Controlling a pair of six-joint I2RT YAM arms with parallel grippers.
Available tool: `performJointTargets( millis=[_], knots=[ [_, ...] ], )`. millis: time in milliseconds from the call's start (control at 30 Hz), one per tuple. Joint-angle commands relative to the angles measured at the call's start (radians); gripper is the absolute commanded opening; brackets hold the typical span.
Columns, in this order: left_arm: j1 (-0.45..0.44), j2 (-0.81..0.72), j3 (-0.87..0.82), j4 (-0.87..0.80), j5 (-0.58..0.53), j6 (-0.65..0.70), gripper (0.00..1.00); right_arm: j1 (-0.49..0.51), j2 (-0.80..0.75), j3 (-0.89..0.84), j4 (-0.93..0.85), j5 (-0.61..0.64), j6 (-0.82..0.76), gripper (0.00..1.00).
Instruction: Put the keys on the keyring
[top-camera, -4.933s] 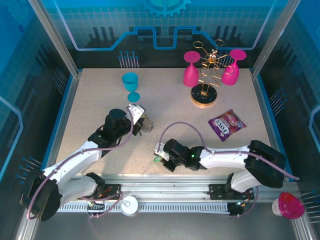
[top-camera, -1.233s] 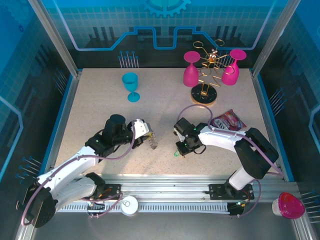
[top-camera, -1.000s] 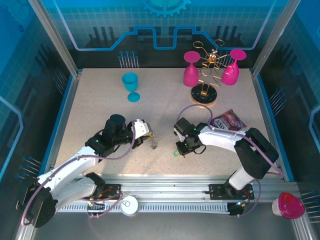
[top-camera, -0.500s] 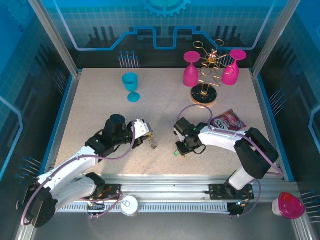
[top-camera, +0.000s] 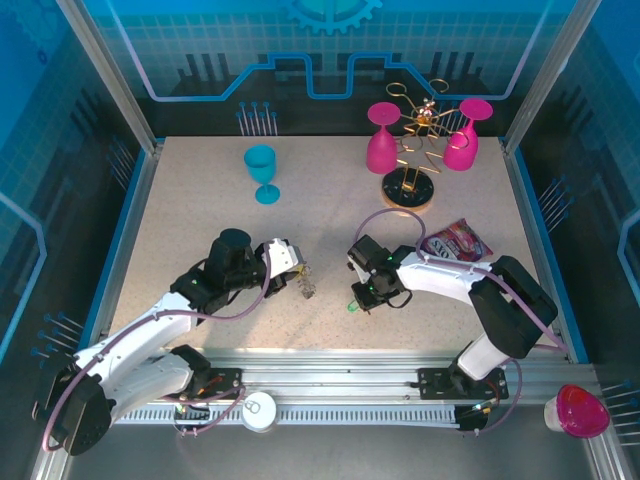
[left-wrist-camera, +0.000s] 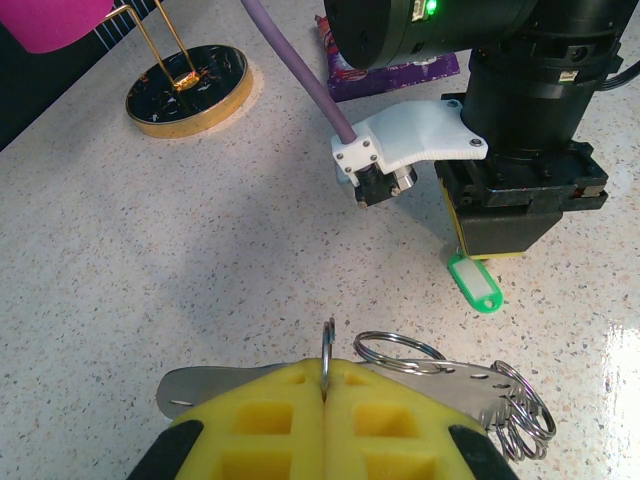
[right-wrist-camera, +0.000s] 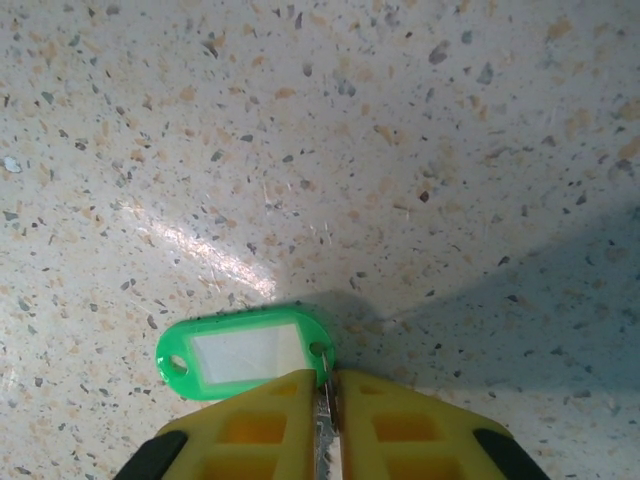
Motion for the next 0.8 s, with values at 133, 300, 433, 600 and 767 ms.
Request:
performJointTargets(
  millis=[133,300,433,600,767],
  knots=[
    [-0.009,0.004,-0.001,0.006,0.035,0.010,0.00,0.009,-0.028,0.027,-0.012,-0.002,0.014,0.05],
    [-0.008,0.004,-0.002,0.009,0.035,0.015,0.00,0.018,-0.090,0.021,0.001,0.019,-0.005,0.00],
    [-0.009,-0.002,-0.007,0.026,0.043,0.015,0.00,0.028,-0.226,-0.034,0.075,0.050,-0.086,0.00],
    [-0.012,-0.003,-0.003,0.042,0.069,0.026,0.00,0.033,-0.412,-0.126,0.212,-0.039,-0.295,0.00],
    [-0.020,0.004,0.030,0.046,0.113,0.024,0.00,0.044,-0.457,-0.135,0.217,0.003,-0.382,0.00]
  ],
)
